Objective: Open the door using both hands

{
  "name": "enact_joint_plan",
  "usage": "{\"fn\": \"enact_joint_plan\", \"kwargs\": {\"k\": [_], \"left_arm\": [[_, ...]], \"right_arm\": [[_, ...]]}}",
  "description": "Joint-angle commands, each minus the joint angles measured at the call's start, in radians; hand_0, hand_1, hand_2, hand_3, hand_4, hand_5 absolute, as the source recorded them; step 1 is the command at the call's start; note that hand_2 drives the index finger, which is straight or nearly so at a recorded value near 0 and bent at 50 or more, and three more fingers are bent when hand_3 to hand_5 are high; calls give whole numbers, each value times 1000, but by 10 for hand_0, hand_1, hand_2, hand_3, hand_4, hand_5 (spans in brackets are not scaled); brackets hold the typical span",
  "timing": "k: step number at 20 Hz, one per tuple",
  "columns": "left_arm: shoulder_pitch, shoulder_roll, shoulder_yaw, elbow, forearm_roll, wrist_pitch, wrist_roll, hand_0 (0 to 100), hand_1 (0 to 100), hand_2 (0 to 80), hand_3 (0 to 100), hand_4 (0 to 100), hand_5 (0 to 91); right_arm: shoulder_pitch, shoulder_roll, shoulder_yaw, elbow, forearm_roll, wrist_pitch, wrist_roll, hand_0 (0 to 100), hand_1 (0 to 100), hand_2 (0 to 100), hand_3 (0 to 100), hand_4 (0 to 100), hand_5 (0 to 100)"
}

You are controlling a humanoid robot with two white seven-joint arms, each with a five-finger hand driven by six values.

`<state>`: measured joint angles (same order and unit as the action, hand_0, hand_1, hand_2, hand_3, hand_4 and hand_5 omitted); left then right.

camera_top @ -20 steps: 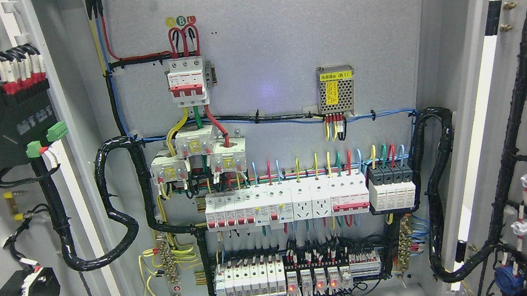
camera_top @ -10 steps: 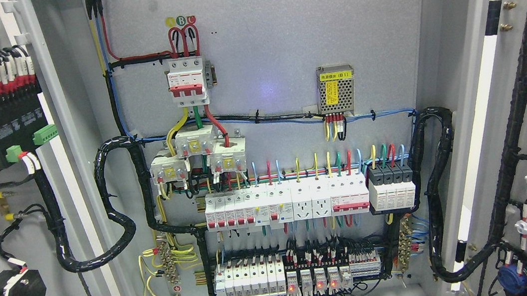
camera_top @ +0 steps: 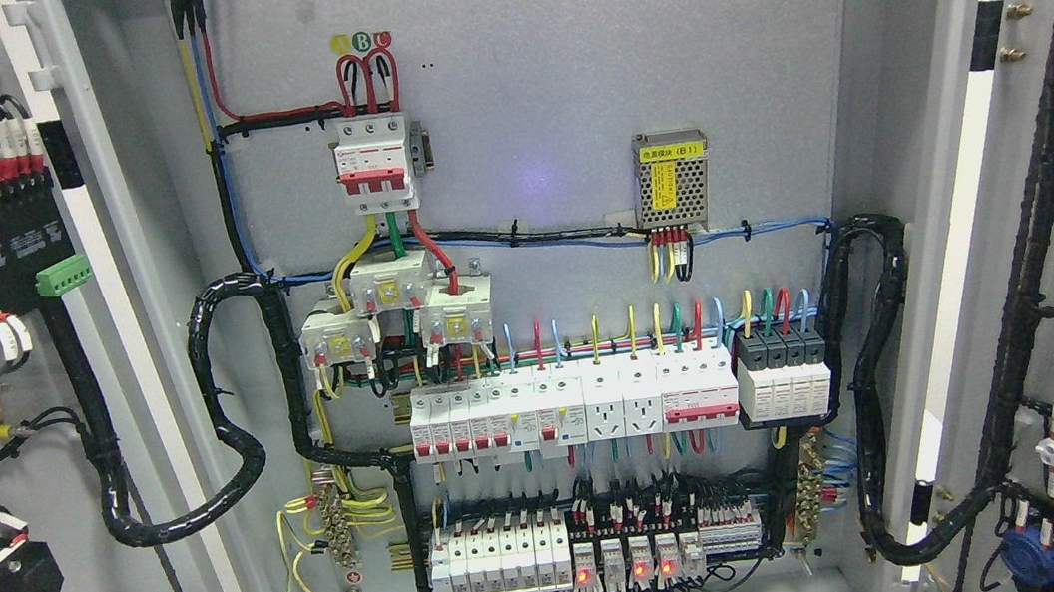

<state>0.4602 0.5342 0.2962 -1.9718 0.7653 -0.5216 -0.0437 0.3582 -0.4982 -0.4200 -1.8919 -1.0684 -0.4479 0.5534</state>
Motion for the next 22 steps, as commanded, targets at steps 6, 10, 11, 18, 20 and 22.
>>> {"fn": "enact_joint_plan", "kwargs": {"k": [6,10,11,18,20,22], "left_arm": [[-32,99,72,155,100,5,2,0,0,0,0,0,0],[-55,121,70,208,121,5,2,0,0,0,0,0,0],[-58,121,70,214,121,6,2,0,0,0,0,0,0],[-81,150,69,254,160,23,1,0,0,0,0,0,0],[-90,151,64,266,160,26,1,0,0,0,0,0,0],[-95,153,64,269,160,28,1,0,0,0,0,0,0]], "right_arm": [[-1,-16,-20,45,-44,5,0,0,0,0,0,0,0],[-1,-16,-20,46,-45,5,0,0,0,0,0,0,0],[1,-17,-25,50,-45,5,2,0,0,0,0,0,0],[4,-19,-31,51,-74,5,5,0,0,0,0,0,0],[5,-20,-31,50,-74,5,5,0,0,0,0,0,0],[13,-20,-31,48,-74,5,6,0,0,0,0,0,0]]}}
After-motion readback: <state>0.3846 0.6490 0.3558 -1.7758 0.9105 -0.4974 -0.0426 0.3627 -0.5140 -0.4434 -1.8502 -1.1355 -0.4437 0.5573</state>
